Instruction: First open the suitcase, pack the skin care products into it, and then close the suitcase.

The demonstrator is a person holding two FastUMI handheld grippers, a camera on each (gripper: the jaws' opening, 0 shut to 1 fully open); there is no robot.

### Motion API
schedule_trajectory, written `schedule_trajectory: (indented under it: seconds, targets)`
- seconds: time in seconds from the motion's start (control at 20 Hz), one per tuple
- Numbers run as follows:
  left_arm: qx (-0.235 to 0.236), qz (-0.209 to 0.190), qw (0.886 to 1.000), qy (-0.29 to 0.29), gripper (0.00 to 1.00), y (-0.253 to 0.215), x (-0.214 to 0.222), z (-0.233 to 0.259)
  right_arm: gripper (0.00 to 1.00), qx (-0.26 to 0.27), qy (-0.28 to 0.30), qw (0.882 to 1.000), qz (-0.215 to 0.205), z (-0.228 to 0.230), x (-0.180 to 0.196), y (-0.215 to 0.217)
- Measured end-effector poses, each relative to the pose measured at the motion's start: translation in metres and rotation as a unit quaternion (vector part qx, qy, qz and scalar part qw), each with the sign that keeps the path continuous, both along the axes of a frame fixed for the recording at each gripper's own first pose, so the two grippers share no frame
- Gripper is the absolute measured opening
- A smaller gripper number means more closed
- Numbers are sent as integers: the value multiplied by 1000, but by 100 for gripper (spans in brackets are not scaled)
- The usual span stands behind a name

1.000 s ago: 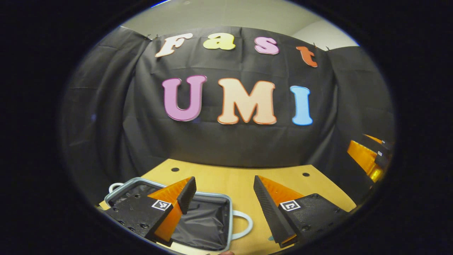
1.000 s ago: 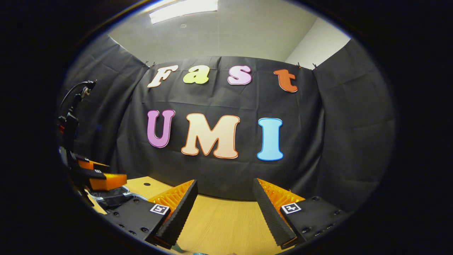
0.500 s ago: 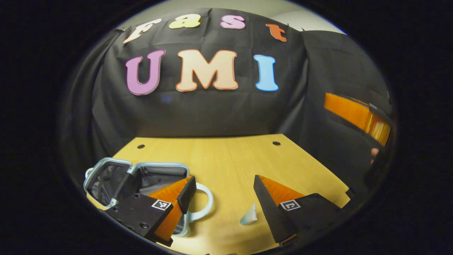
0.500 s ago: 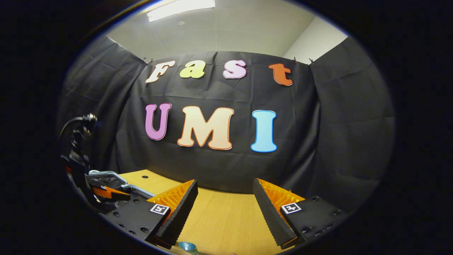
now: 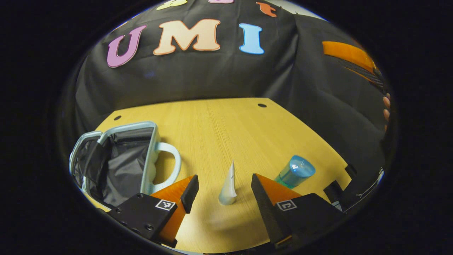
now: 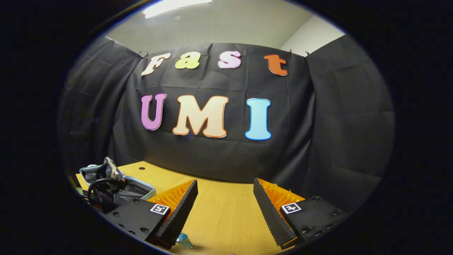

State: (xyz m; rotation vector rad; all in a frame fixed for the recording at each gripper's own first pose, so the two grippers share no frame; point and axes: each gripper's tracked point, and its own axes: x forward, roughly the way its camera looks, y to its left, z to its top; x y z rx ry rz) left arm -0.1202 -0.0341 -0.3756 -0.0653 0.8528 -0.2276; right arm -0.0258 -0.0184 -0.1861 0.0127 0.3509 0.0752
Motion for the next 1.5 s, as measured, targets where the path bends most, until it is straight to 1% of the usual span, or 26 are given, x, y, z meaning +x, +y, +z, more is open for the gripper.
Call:
schedule_trajectory:
  seconds: [0.05, 0.1, 0.15, 0.2, 0.3, 0.35, 0.45, 0.5, 0.55, 0.75, 1.0, 1.05, 1.1, 1.15, 1.2, 1.3, 1.35, 1.4, 1.45, 1.5]
  targets:
    - [-5, 0, 1000, 9, 82, -3, -2, -8, 99, 3, 8, 1000, 4, -5, -3, 2]
    - [-7, 1, 1000, 17, 81, -4, -2, -15, 99, 6, 15, 1000, 9, -9, -8, 5]
    - [-3, 3, 1000, 22, 69, -3, -3, -19, 100, 10, 22, 1000, 13, -14, -11, 8]
    - [4, 4, 1000, 25, 64, -1, -2, -24, 100, 12, 29, 999, 19, -19, -15, 11]
    - [2, 5, 1000, 31, 40, -2, -4, -30, 100, 15, 39, 999, 35, -27, -21, 19]
    - [-5, 5, 999, 31, 32, -4, -3, -29, 99, 15, 41, 998, 45, -30, -24, 25]
    - [-22, 7, 999, 43, 25, -7, -4, -27, 99, 12, 43, 997, 67, -37, -30, 36]
    - [-25, 10, 998, 49, 24, -4, -4, -25, 99, 11, 46, 996, 79, -45, -33, 43]
    - [-22, 15, 998, 49, 20, -2, -1, -21, 100, 11, 52, 994, 93, -53, -37, 50]
    - [-6, 48, 999, 18, 20, 30, 16, 25, 99, 10, 102, 984, 144, -103, -62, 76]
    - [11, 91, 996, -24, 20, 68, 32, 82, 95, 14, 150, 974, 172, -152, -88, 91]
    - [13, 98, 995, -30, 20, 74, 33, 90, 98, 13, 161, 971, 176, -164, -94, 93]
    - [15, 105, 994, -37, 20, 80, 34, 99, 92, 13, 172, 968, 181, -175, -100, 95]
    - [20, 112, 993, -41, 20, 88, 33, 106, 90, 15, 184, 965, 186, -186, -105, 97]
    - [27, 119, 992, -44, 20, 96, 33, 112, 91, 20, 199, 960, 196, -196, -111, 102]
    - [44, 132, 989, -45, 20, 113, 27, 118, 83, 36, 225, 951, 208, -211, -123, 111]
    - [54, 138, 988, -45, 20, 122, 24, 119, 82, 42, 230, 949, 210, -214, -125, 113]
    - [62, 144, 987, -42, 20, 131, 20, 120, 75, 37, 225, 952, 204, -213, -120, 110]
    - [66, 150, 986, -38, 20, 137, 17, 117, 64, 47, 229, 950, 206, -212, -121, 111]
    - [70, 156, 985, -29, 20, 145, 13, 114, 49, 52, 238, 947, 209, -210, -122, 117]
